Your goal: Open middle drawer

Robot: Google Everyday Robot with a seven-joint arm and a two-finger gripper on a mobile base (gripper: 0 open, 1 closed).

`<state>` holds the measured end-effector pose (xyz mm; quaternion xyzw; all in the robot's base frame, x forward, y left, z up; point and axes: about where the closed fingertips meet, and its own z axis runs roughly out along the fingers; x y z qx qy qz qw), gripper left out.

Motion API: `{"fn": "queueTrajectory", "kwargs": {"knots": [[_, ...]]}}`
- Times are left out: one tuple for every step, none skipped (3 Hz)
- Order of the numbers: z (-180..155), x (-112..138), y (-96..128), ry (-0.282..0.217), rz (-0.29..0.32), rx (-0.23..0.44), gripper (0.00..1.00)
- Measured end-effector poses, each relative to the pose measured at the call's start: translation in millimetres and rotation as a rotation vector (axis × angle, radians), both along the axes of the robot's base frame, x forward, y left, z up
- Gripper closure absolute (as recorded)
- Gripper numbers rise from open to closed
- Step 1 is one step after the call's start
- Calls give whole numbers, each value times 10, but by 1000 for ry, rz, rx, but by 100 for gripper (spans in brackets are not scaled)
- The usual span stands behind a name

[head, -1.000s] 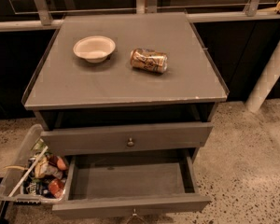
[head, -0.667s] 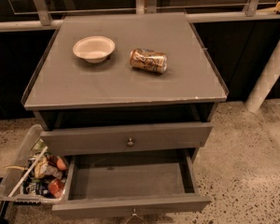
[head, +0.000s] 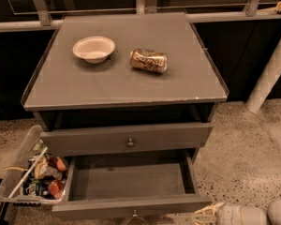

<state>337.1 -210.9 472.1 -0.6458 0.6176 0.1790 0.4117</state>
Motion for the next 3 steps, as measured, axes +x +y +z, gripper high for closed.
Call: {"fn": "queueTrajectory", "kwargs": {"knots": [[0,0,1,0,0,0,13],[0,0,1,0,0,0,0],[0,0,2,0,0,0,0]]}}
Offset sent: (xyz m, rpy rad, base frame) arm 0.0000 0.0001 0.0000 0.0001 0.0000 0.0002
